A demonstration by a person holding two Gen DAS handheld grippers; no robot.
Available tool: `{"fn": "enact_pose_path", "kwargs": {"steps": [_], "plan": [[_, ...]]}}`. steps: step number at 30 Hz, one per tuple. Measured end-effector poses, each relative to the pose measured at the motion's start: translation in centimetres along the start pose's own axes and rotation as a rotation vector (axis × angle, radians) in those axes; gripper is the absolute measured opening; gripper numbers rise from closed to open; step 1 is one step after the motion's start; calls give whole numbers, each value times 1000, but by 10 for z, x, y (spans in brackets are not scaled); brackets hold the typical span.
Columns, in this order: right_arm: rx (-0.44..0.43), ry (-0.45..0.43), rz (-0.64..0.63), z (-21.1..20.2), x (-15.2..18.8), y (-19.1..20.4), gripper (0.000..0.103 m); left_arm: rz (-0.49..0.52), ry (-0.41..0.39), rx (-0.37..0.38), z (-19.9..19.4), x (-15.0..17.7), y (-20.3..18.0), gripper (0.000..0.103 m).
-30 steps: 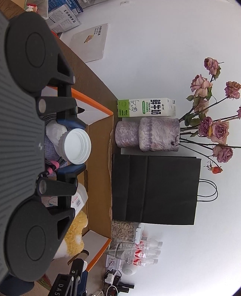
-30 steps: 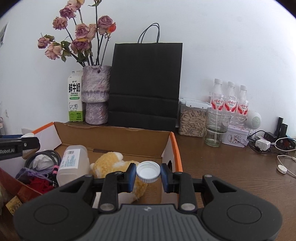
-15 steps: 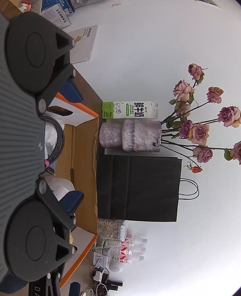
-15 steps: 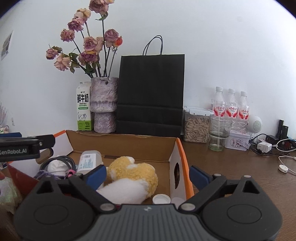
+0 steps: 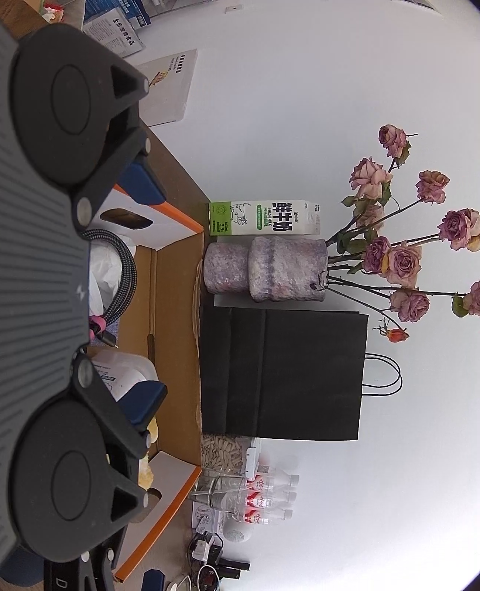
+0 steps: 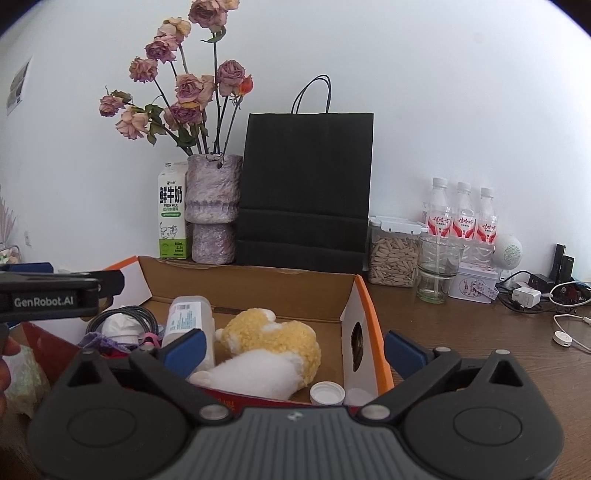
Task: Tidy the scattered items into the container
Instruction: 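Move both grippers back toward the clear plastic bag and navy pouch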
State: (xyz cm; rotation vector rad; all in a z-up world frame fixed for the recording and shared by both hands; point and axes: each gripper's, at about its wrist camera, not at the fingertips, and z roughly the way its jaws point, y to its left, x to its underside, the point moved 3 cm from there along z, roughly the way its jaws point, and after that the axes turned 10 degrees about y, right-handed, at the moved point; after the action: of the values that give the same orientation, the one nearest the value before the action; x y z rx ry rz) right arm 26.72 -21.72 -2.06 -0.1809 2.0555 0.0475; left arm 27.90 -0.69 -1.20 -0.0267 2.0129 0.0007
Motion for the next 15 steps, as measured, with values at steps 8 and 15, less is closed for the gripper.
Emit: {"fn": "enact_pose_path", "kwargs": {"steps": [8,15], "plan": [[-3,1,-24,-3,4,6,103,-9,-18,-16,-4,2,2,103],[8,-18,-40,-14,12,9,103,-24,-36,-67,-17,12,9,103]]}}
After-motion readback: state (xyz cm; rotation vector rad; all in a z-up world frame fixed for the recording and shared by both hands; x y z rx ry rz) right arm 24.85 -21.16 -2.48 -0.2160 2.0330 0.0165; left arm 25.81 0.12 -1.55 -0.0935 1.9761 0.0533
